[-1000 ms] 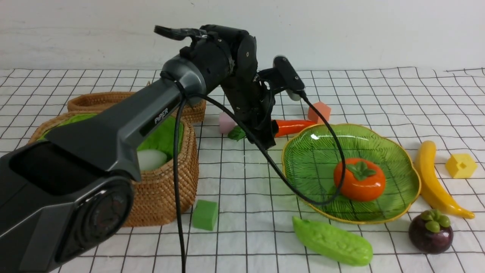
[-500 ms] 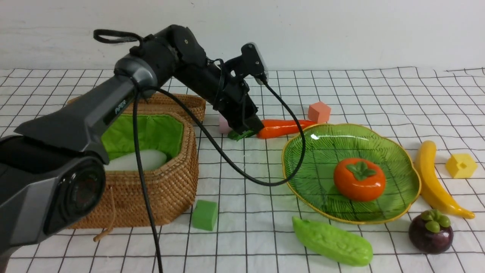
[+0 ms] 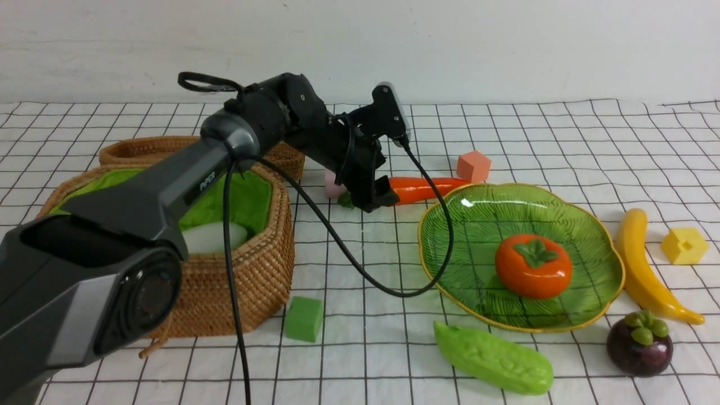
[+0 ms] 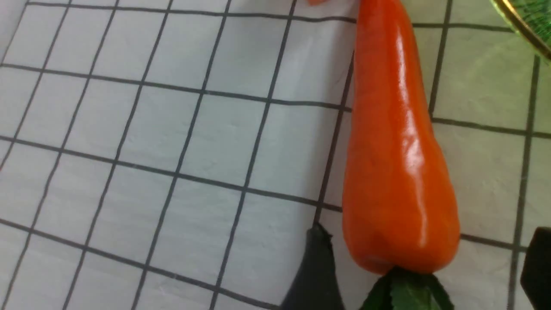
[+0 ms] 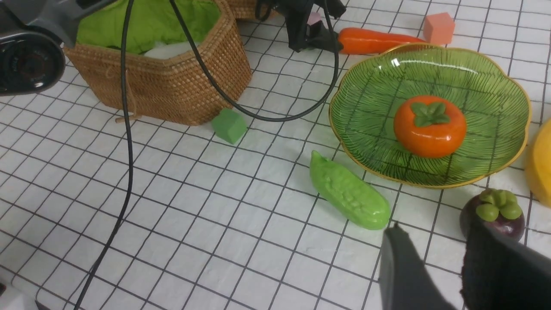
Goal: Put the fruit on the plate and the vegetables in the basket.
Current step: Use the left arm to grab a carrot and put it into the left basket
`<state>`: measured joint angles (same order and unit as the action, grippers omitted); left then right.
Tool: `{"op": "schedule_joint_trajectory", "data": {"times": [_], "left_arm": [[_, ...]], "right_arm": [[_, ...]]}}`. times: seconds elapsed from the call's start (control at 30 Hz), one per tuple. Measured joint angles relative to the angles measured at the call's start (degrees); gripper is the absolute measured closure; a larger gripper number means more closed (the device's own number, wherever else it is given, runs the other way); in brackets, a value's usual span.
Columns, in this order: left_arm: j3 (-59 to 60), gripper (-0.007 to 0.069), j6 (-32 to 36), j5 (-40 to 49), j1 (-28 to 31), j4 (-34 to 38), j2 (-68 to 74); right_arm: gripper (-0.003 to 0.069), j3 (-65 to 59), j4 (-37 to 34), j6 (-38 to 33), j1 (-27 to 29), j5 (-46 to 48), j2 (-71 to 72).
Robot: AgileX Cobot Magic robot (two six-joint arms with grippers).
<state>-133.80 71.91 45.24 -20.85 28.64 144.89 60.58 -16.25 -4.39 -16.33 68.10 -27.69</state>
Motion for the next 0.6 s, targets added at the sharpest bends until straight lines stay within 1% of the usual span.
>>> {"op": "schedule_joint_trajectory", "data": {"times": [0.17, 0.37, 0.57, 0.6], "left_arm": [[0.00, 0.0045, 2.19, -2.12, -0.30, 0.19, 1.64], [0.00, 0.0048, 2.85, -4.52, -0.29, 1.37, 2.70], [0.00, 0.0081, 3.55, -4.97, -0.29, 1.67, 2.70], [0.00, 0.0100, 3.62, -4.97, -0.29, 1.67, 2.70]], "right_arm": [[0.0422, 0.00, 0.00, 0.00, 0.00, 0.06, 0.00], [0.0422, 0.00, 0.00, 0.00, 0.00, 0.12, 0.00], [0.0422, 0.00, 0.00, 0.00, 0.00, 0.12, 0.00], [0.0422, 0.00, 0.00, 0.00, 0.00, 0.12, 0.00]]}}
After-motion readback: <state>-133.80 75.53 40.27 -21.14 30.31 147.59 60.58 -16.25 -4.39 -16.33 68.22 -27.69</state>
